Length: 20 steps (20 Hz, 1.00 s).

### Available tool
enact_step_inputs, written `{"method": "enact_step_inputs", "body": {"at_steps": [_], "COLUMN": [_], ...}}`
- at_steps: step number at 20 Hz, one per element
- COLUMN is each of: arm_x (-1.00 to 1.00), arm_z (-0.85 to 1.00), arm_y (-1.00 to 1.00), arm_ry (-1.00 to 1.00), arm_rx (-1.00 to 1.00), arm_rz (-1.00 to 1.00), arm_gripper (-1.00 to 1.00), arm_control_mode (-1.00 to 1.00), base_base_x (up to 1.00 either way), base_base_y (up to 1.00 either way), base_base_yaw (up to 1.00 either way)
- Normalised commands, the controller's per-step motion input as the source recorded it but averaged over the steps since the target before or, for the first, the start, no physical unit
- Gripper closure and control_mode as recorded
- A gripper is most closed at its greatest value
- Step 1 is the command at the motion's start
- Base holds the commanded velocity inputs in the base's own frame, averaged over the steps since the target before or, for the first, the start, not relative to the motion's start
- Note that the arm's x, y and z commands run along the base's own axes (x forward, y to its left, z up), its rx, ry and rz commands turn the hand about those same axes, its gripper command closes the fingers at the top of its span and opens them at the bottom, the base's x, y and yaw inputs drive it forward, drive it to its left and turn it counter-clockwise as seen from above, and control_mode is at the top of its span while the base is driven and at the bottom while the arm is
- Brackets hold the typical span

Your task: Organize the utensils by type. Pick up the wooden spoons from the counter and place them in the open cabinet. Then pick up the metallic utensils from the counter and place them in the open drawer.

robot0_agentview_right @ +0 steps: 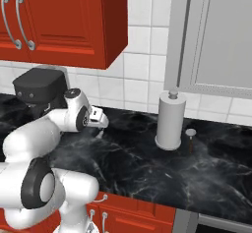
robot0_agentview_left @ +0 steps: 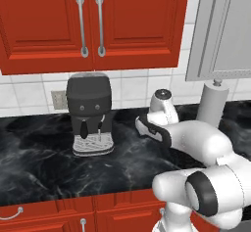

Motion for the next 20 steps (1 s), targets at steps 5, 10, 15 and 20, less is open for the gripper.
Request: {"method": "enact_step_inputs", "body": {"at_steps": [5,10,15,20], "arm_x": [0.65,0.55,0.48,0.43], "arm_z": [-0.45,-0.5,-0.43,-0.35], "arm_y": [0.0,0.0,0.0,0.0], "arm_ry": [0.02,0.09,0.07,0.01], "arm_rx": [0.0,0.0,0.0,0.0], "arm_rz": [0.0,0.0,0.0,0.0], "arm_gripper": [-1.0,-1.0,-1.0,-1.0], "arm_control_mode": [-1.0,-1.0,-1.0,-1.0], "base_base_x": [0.0,0.0,0.0,0.0], "base_base_y": [0.0,0.0,0.0,0.0], "base_base_yaw": [0.0,0.0,0.0,0.0]}}
